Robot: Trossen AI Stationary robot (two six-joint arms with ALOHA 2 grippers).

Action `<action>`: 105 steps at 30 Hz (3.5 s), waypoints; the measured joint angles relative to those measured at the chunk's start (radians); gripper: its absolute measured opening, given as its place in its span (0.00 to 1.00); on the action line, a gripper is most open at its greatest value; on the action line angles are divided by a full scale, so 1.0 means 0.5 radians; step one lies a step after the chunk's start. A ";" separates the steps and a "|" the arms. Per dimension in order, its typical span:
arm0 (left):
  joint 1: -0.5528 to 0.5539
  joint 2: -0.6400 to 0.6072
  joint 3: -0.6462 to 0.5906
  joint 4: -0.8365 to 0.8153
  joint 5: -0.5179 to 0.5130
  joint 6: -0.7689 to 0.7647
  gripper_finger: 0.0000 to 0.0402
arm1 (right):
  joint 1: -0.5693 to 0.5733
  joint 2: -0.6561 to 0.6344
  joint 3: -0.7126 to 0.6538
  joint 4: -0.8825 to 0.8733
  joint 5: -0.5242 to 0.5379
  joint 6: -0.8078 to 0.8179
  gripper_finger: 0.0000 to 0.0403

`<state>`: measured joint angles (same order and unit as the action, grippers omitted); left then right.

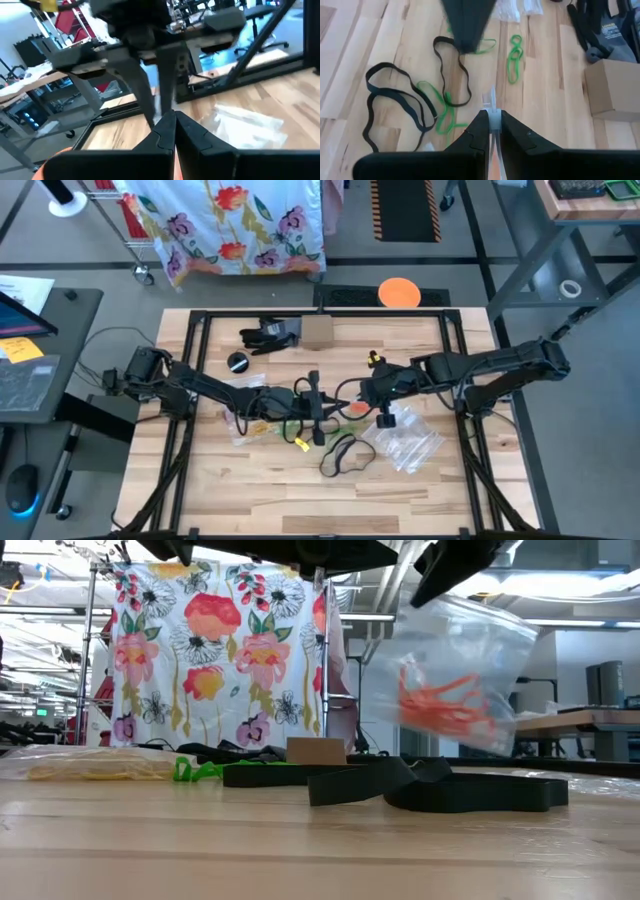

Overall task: Sort rubber bands
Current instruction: Close the transparent zip bag

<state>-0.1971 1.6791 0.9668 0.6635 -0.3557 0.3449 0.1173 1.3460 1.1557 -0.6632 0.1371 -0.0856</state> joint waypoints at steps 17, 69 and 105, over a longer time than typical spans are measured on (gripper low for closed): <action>0.104 0.014 0.000 -0.117 0.083 -0.227 0.52 | 0.000 0.000 0.000 0.018 -0.009 0.000 0.06; 0.126 0.213 0.035 0.211 0.125 -0.163 0.00 | 0.014 0.000 0.002 0.024 -0.014 -0.002 0.06; -0.118 -0.057 0.031 -0.043 -0.338 0.098 0.00 | -0.004 -0.001 -0.004 -0.153 0.032 0.067 0.06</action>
<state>-0.2563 1.6504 0.9821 0.6421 -0.5247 0.3941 0.1153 1.3455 1.1538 -0.7396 0.1530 -0.0522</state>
